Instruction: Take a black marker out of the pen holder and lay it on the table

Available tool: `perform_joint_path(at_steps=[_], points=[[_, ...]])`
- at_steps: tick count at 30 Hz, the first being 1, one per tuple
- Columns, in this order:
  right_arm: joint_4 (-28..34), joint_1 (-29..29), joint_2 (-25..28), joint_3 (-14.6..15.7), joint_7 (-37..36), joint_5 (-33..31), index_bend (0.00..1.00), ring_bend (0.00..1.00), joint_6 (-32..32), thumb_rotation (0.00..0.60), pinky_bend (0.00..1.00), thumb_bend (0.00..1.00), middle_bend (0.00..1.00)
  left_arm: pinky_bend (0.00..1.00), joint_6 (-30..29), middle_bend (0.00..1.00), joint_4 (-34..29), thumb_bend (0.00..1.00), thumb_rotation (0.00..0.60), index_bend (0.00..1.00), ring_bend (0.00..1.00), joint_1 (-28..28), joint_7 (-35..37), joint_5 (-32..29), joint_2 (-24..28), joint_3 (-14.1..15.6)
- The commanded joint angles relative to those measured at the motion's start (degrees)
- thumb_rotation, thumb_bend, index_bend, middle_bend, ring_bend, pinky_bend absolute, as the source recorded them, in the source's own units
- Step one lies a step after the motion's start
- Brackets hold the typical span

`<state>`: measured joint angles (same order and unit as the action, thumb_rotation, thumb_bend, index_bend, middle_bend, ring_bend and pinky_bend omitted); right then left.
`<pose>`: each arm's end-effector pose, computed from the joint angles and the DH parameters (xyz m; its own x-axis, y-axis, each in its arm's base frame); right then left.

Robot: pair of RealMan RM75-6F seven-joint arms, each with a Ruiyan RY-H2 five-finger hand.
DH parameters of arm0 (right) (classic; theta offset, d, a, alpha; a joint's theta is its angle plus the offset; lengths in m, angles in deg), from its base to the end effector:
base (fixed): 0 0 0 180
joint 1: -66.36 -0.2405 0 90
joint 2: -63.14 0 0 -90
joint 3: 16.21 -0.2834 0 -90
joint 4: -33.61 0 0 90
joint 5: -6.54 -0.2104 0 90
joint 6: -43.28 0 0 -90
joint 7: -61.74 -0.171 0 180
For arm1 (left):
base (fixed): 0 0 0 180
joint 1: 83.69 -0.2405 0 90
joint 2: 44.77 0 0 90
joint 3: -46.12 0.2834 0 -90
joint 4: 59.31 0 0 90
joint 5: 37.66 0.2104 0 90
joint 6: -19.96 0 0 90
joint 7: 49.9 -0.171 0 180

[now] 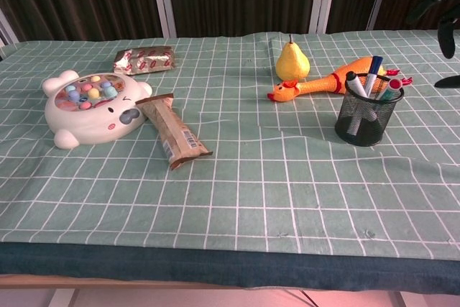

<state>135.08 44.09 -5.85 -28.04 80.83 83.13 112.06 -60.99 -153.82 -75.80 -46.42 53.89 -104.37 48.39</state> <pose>-0.2290 -0.3185 0.1148 0.4552 -0.0439 0.8893 -0.8722 -0.2227 0.4355 -0.3221 0.2055 0.1628 0.3996 0.1437 0.9054 0.9140 -0.1387 -0.3814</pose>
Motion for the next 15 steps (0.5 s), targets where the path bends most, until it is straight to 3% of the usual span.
perform_joint_path(at_steps=[1,8,15], points=[[0.1,-3.9,-2.2,-3.0,4.2,-6.1,0.49,0.99,-3.4,0.600,0.91,0.21,0.89,0.35,0.0,0.16,0.0,0.46,0.600,0.27,0.12,0.0,0.1,0.1,0.0,0.1],[-2.6,-8.7,-6.2,-5.8,8.4,-14.3,0.56,1.00,-5.5,0.600,1.00,0.22,0.99,0.35,-0.1,0.16,0.0,0.46,0.600,0.27,0.12,0.0,0.4,0.5,0.1,0.2],[-4.2,-12.7,-8.4,-6.9,11.5,-22.7,0.58,1.00,-8.2,0.600,1.00,0.30,1.00,0.35,0.1,0.16,0.1,0.46,0.600,0.27,0.12,0.1,0.6,0.9,0.2,0.4]])
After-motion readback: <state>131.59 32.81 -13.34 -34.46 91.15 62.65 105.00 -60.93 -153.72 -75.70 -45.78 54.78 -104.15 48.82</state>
